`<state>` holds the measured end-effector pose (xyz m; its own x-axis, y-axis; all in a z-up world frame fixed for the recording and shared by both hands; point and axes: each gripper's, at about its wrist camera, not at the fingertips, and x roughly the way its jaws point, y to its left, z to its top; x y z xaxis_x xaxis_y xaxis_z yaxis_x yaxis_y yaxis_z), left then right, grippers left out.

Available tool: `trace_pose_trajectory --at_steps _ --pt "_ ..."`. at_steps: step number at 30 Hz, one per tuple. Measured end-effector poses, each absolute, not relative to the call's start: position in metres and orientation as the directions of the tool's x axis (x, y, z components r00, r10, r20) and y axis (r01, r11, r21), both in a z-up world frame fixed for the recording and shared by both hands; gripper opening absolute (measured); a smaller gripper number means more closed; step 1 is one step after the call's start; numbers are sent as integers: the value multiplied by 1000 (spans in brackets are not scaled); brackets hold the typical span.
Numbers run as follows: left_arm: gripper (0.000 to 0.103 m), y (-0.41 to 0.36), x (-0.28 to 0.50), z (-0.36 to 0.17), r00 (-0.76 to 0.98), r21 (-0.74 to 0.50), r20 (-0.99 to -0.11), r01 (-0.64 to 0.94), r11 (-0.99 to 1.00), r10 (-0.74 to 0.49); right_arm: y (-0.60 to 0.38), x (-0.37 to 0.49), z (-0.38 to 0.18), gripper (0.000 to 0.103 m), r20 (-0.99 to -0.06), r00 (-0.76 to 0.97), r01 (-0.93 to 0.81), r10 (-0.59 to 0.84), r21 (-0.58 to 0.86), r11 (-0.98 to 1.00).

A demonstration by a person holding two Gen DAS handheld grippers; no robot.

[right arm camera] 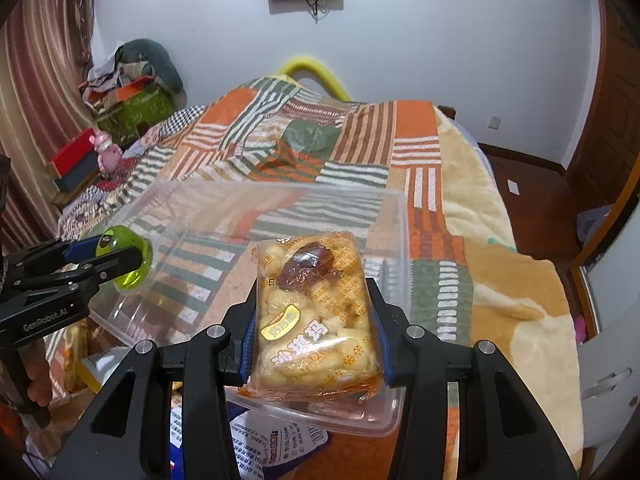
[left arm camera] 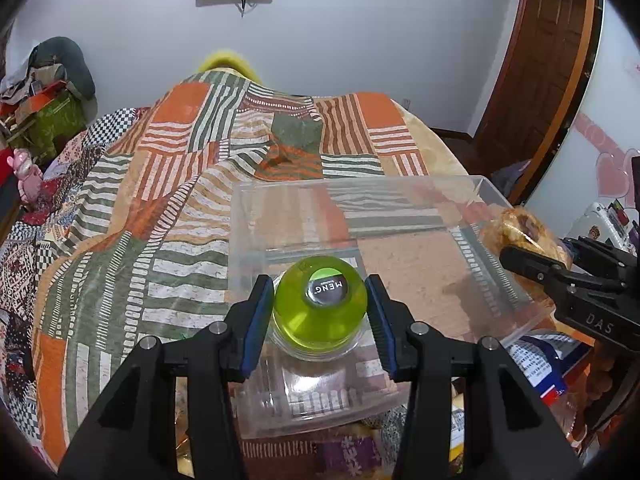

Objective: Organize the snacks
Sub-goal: 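Carry the jar with the left tool while the right tool carries the cake pack into the clear box, then grasp the tall cracker roll with the left tool while the right tool grasps the green pea bag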

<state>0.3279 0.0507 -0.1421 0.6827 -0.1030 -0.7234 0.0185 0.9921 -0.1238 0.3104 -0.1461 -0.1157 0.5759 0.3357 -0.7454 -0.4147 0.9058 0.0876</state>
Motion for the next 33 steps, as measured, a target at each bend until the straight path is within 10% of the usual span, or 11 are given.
trace_pose_trajectory --at_steps 33 --pt "57 108 161 -113 664 -57 -747 -19 998 -31 -148 193 -75 55 -676 616 -471 406 97 877"
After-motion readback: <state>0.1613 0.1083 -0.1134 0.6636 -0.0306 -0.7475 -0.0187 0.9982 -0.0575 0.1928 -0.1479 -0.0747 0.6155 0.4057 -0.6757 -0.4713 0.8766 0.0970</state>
